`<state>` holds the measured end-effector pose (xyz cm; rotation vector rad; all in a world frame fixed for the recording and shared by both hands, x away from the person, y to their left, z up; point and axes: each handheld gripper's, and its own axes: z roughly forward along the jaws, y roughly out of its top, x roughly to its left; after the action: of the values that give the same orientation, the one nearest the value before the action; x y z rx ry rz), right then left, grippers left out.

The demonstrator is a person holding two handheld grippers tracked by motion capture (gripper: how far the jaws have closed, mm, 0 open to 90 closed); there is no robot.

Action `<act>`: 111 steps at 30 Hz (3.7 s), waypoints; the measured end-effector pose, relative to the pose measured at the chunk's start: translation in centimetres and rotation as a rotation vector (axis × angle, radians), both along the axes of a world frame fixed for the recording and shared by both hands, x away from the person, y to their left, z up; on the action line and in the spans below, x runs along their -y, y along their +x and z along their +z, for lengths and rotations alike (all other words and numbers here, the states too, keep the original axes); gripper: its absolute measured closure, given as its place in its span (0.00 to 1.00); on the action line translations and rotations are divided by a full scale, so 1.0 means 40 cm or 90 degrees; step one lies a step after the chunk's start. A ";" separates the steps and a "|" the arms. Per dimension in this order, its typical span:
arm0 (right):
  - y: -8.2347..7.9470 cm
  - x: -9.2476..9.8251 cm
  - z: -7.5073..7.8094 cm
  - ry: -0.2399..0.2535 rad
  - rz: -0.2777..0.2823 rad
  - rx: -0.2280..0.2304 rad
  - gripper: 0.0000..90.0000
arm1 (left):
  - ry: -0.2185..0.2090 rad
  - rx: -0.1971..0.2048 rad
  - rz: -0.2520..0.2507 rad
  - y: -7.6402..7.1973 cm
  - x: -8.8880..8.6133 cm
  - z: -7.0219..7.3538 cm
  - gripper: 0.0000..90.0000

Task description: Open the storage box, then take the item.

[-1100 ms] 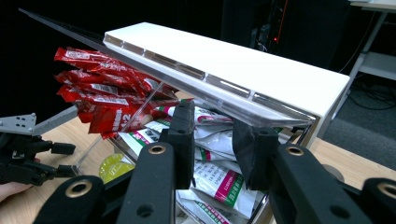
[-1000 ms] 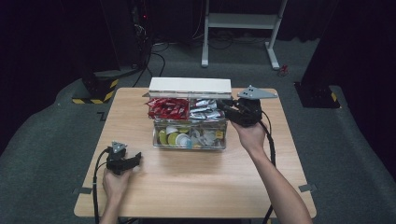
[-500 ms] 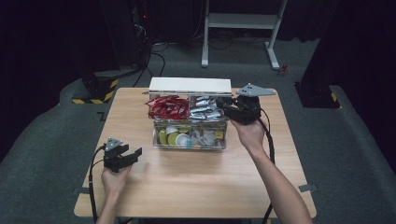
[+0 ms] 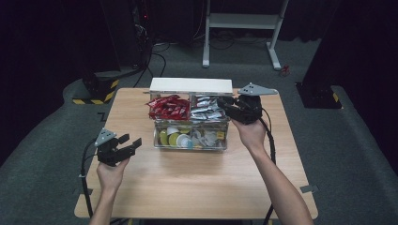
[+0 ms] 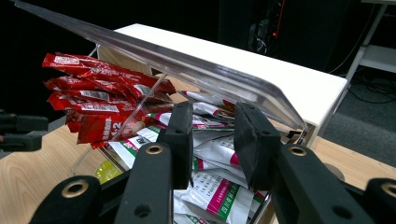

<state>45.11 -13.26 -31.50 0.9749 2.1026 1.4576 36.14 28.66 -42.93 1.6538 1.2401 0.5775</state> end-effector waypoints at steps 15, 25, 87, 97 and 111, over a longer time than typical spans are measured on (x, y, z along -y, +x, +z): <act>0.004 -0.002 0.006 -0.009 -0.001 -0.003 0.76 | -0.022 0.065 -0.053 0.002 0.050 0.150 0.45; 0.004 -0.003 0.006 -0.015 -0.003 0.002 0.76 | -0.010 0.061 -0.075 0.042 0.088 0.207 0.49; 0.017 -0.026 0.004 -0.043 -0.016 0.007 0.77 | 0.016 -0.003 -0.052 0.183 0.178 0.271 0.71; 0.017 -0.025 0.002 -0.042 -0.017 0.009 0.77 | 0.065 0.031 -0.059 0.162 0.192 0.273 0.86; 0.017 -0.023 -0.001 -0.041 -0.021 0.008 0.77 | 0.068 0.053 -0.089 0.135 0.186 0.288 0.95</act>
<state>45.78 -12.32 -31.55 0.9690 2.1010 1.3674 41.55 21.23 -31.39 1.7716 1.0402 0.6292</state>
